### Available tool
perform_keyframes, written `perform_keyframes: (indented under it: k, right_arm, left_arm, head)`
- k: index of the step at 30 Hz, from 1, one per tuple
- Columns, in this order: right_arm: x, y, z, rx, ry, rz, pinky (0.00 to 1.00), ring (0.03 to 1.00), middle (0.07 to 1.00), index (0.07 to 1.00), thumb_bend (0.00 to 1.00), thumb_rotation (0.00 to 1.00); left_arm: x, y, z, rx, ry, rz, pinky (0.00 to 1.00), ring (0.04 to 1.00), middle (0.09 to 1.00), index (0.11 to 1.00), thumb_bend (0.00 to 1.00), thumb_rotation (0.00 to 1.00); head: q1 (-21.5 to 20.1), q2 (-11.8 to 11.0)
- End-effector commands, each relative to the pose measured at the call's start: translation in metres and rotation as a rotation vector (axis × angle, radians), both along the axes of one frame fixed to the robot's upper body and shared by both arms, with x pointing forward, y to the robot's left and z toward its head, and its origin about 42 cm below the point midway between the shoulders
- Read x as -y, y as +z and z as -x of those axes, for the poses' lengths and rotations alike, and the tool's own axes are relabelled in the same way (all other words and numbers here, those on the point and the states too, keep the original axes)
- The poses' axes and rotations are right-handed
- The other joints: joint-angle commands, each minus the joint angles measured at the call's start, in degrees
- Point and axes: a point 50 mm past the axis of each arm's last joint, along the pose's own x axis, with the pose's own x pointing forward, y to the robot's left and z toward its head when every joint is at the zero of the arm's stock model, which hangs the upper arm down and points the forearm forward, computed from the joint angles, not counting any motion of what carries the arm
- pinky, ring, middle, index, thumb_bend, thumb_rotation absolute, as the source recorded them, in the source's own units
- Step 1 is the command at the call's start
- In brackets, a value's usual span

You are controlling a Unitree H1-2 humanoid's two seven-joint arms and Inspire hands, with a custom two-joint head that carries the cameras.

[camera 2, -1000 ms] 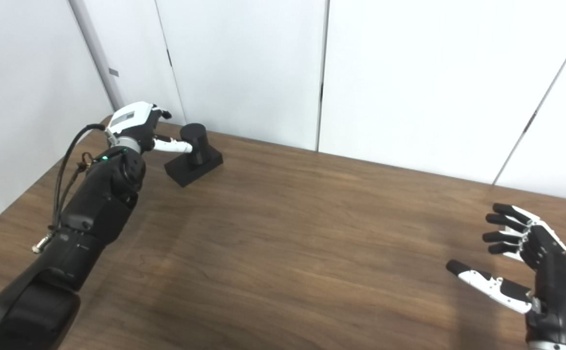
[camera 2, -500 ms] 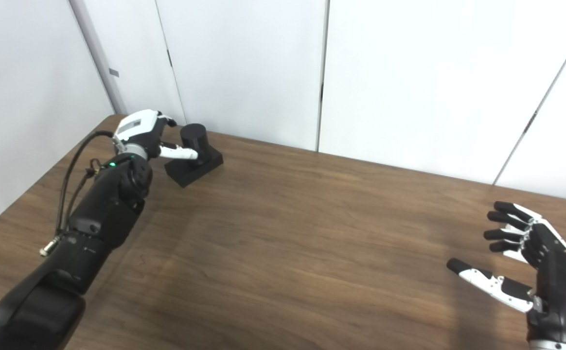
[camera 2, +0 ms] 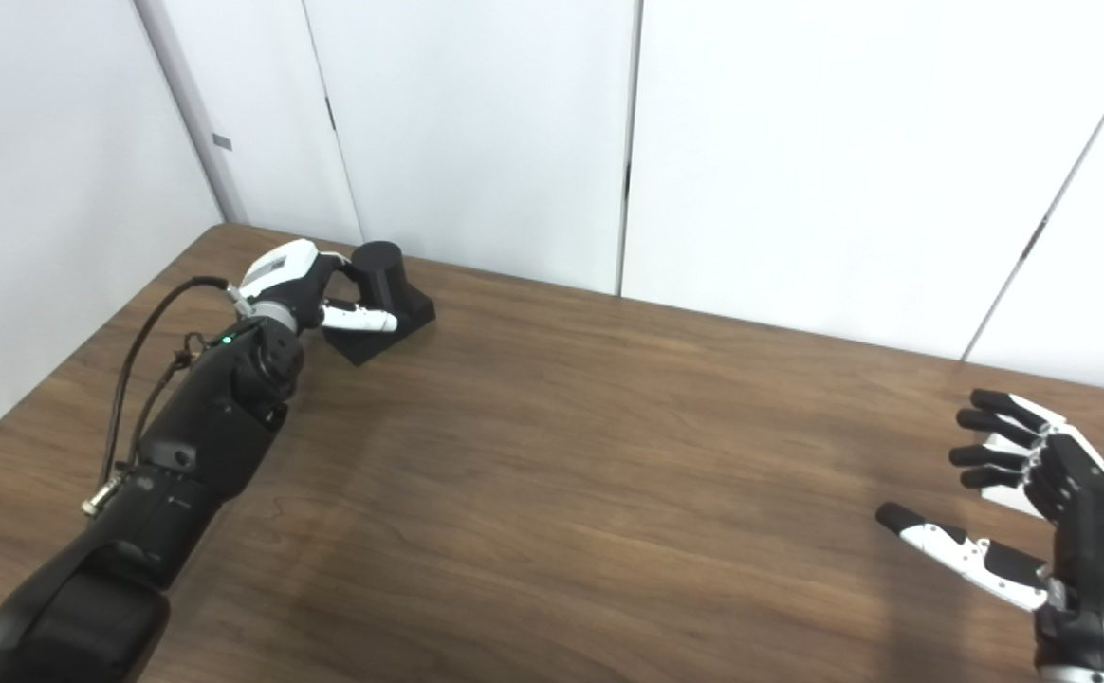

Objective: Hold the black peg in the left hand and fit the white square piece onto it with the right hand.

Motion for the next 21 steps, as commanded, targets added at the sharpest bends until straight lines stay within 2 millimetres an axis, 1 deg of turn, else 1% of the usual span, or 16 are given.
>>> perform_keyframes:
  k: [1, 3, 8, 15, 21]
  right_arm:
    - [0.001, 0.018, -0.002, 0.074, 0.006, 0.007, 0.50, 0.572, 0.678, 0.700, 0.56, 0.00]
    - [0.002, 0.019, -0.002, 0.072, 0.007, 0.010, 0.49, 0.566, 0.677, 0.703, 0.56, 0.00]
    - [0.004, 0.019, -0.002, 0.078, 0.006, 0.027, 0.48, 0.563, 0.680, 0.705, 0.56, 0.00]
    - [0.005, 0.020, -0.002, 0.074, 0.007, 0.030, 0.48, 0.567, 0.682, 0.705, 0.56, 0.00]
    - [0.004, 0.020, -0.002, 0.078, 0.011, 0.026, 0.49, 0.564, 0.681, 0.702, 0.56, 0.00]
  left_arm:
    - [-0.005, 0.027, -0.009, 0.068, 0.011, -0.022, 0.73, 0.928, 0.948, 0.805, 1.00, 0.50]
    - [-0.005, 0.025, -0.010, 0.062, 0.014, -0.025, 0.76, 0.941, 0.955, 0.813, 1.00, 0.51]
    - [-0.004, 0.018, -0.010, 0.048, 0.022, -0.067, 0.76, 0.956, 0.969, 0.829, 1.00, 0.50]
    - [-0.006, 0.007, -0.011, 0.019, 0.030, -0.108, 0.87, 0.988, 0.982, 0.890, 1.00, 0.52]
    - [-0.005, 0.005, -0.008, 0.005, 0.017, -0.109, 0.88, 0.998, 0.985, 0.885, 1.00, 0.51]
  head:
    - [0.09, 0.06]
    - [0.06, 0.07]
    - [-0.15, 0.09]
    - [-0.11, 0.12]
    - [0.07, 0.36]
